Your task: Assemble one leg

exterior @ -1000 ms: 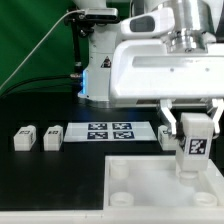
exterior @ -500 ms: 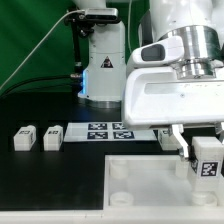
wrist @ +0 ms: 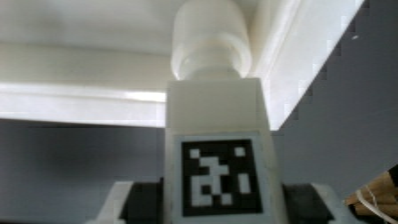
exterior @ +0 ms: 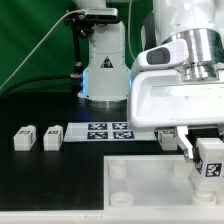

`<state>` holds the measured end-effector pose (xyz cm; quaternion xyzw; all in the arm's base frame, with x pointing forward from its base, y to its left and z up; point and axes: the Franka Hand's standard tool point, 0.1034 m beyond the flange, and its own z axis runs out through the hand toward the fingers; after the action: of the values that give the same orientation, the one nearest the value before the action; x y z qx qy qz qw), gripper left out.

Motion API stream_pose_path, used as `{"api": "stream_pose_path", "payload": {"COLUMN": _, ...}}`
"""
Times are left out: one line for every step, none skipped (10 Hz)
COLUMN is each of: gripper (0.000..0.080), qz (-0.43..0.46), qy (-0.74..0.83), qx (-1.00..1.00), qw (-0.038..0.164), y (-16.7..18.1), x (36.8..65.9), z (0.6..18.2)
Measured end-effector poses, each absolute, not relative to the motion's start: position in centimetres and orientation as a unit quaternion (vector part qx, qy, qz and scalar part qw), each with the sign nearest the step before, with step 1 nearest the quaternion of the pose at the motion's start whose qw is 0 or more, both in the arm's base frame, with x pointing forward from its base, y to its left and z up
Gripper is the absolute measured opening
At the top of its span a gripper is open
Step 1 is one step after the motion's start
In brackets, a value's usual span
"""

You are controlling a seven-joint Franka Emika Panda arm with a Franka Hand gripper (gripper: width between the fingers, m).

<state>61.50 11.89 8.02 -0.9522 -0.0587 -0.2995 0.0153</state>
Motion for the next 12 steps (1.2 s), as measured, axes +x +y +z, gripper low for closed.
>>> {"api": "stream_pose_path", "payload": {"gripper": 0.0291, "qz": -0.296, "qy": -0.059, "qx": -0.953, "qw": 0.015, "y": 11.91, "x": 61.35, "z": 7.4}}
{"api": "stream_pose_path", "payload": {"gripper": 0.0291, "qz": -0.301, "qy": -0.059, "qx": -0.952, "qw": 0.014, "y": 11.82, "x": 61.63, "z": 7.29}}
{"api": "stream_pose_path", "payload": {"gripper": 0.0291, "qz": -0.308, "qy": -0.058, "qx": -0.949, "qw": 0.012, "y": 11.76, "x": 61.8, "z": 7.21}}
{"api": "stream_pose_path", "payload": {"gripper": 0.0291, "qz": -0.316, "qy": -0.059, "qx": -0.947, "qw": 0.011, "y": 11.74, "x": 61.89, "z": 7.18}}
{"api": "stream_pose_path", "payload": {"gripper": 0.0291, "qz": -0.316, "qy": -0.06, "qx": -0.947, "qw": 0.011, "y": 11.73, "x": 61.88, "z": 7.18}}
{"api": "stream_pose_path", "payload": {"gripper": 0.0291, "qz": -0.305, "qy": -0.06, "qx": -0.95, "qw": 0.012, "y": 11.71, "x": 61.81, "z": 7.2}}
{"api": "stream_pose_path", "payload": {"gripper": 0.0291, "qz": -0.302, "qy": -0.06, "qx": -0.951, "qw": 0.013, "y": 11.73, "x": 61.88, "z": 7.22}}
{"api": "stream_pose_path", "payload": {"gripper": 0.0292, "qz": -0.3, "qy": -0.06, "qx": -0.952, "qw": 0.013, "y": 11.73, "x": 61.84, "z": 7.16}}
{"api": "stream_pose_path", "payload": {"gripper": 0.0292, "qz": -0.293, "qy": -0.06, "qx": -0.954, "qw": 0.013, "y": 11.75, "x": 61.65, "z": 6.88}}
{"api": "stream_pose_path", "payload": {"gripper": 0.0465, "qz": -0.293, "qy": -0.06, "qx": -0.954, "qw": 0.013, "y": 11.75, "x": 61.65, "z": 6.87}}
{"api": "stream_pose_path", "payload": {"gripper": 0.0606, "qz": -0.293, "qy": -0.06, "qx": -0.954, "qw": 0.013, "y": 11.75, "x": 61.64, "z": 6.85}}
{"api": "stream_pose_path", "payload": {"gripper": 0.0606, "qz": -0.293, "qy": -0.06, "qx": -0.954, "qw": 0.013, "y": 11.74, "x": 61.63, "z": 6.83}}
